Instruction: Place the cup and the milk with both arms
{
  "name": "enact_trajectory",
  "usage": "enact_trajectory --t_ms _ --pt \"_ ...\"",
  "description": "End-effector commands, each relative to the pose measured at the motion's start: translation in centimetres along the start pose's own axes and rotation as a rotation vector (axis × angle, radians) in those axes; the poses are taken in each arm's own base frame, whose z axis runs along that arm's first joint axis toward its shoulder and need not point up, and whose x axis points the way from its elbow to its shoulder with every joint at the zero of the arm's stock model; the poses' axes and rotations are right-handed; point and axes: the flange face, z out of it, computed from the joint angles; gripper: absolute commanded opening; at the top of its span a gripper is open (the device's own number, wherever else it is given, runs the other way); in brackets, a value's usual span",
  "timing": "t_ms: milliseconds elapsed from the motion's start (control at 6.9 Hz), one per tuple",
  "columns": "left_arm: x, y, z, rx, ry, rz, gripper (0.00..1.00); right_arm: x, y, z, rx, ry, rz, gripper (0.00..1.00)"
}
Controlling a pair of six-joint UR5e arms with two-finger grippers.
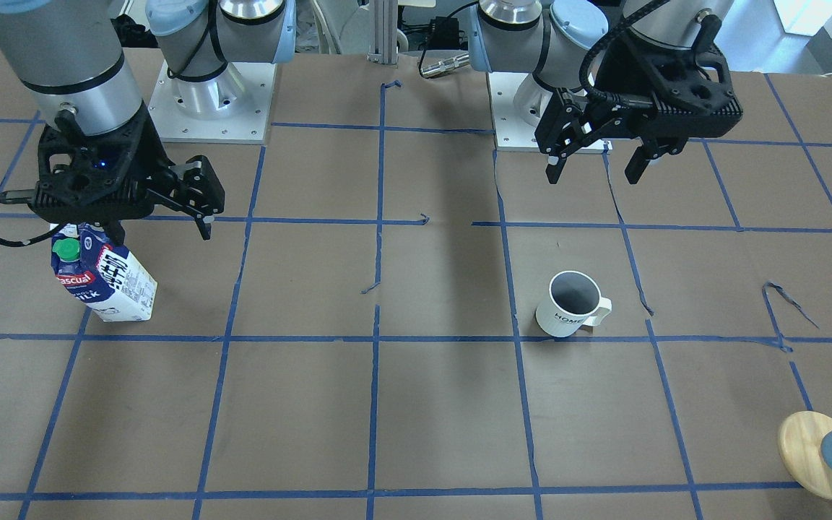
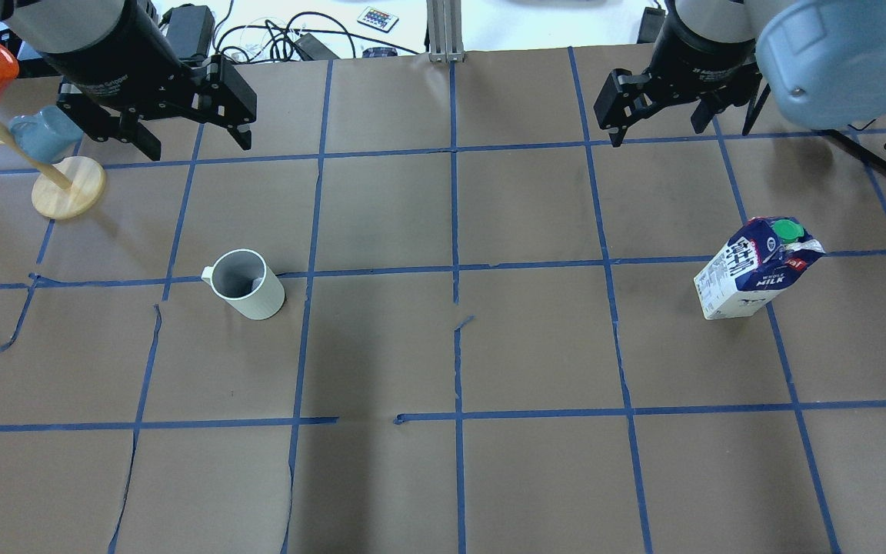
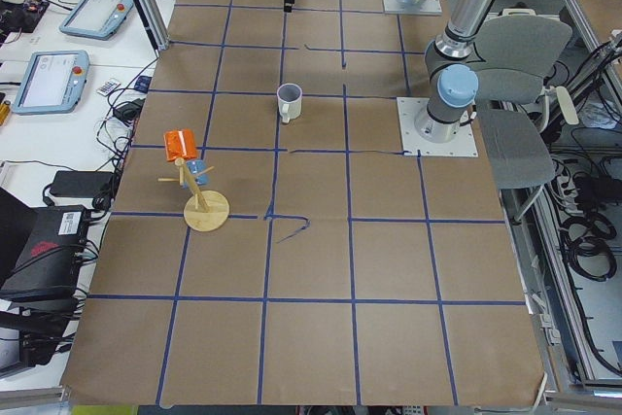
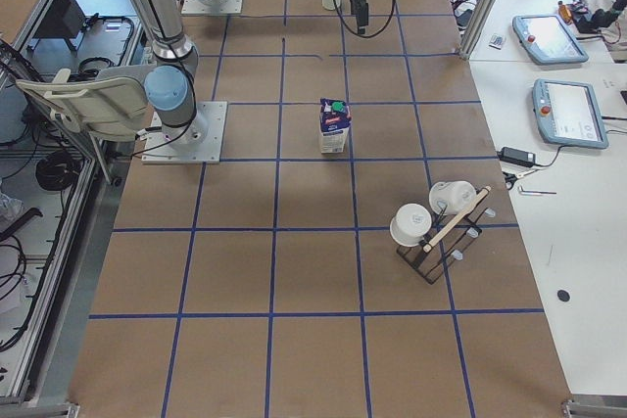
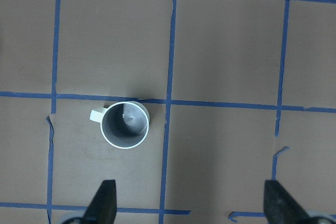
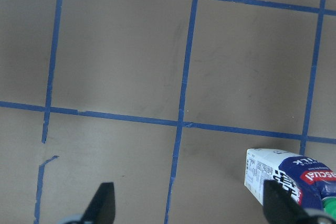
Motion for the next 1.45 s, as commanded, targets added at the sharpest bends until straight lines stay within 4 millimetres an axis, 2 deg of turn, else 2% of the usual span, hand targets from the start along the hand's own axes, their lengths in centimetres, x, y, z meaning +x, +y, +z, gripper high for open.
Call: enact_trajectory --t_ms 0,145,290,435,580,725,870,1014,1159,1304 --pt "-0.3 -0.5 0.8 -0.018 -0.009 -0.005 1.00 4.0 0.2 1.7 -0.036 0.001 -0.036 1.00" --pt "-0.9 -1.1 2.6 -0.071 -0.016 -0.015 1.00 8.2 0.6 3.0 -0.065 -0.010 -0.052 1.00" --pt "-1.3 -0.9 6.9 -0.155 -0.021 -0.005 1.00 13.6 2.1 5.8 -0.106 -0.026 0.000 1.00" --pt "-1.5 -0.4 12.3 -0.171 -0.019 0.026 1.00 17.6 4.2 9.5 -0.159 -0.052 0.014 1.00" --pt "-1.7 0.2 17.3 -0.135 -0.018 0.055 1.00 18.4 5.3 11.1 -0.159 -0.060 -0.005 1.00" --pt "-1.9 0.6 21.4 -0.102 -0.018 0.103 1.00 18.4 5.7 12.7 -0.156 -0.057 -0.030 1.00" --pt "-2.4 1.5 24.4 -0.125 -0.052 0.108 1.00 18.2 6.4 13.8 -0.173 -0.066 -0.026 1.00" --pt "-2.9 2.5 26.6 -0.174 -0.095 0.110 1.00 18.7 6.7 14.2 -0.174 -0.068 -0.015 1.00" --pt "-3.0 2.7 28.1 -0.205 -0.095 0.112 0.85 19.1 6.4 14.3 -0.139 -0.049 -0.012 0.84" --pt "-3.0 2.5 28.7 -0.215 -0.094 0.115 0.58 18.9 6.9 14.8 -0.155 -0.058 -0.009 0.71"
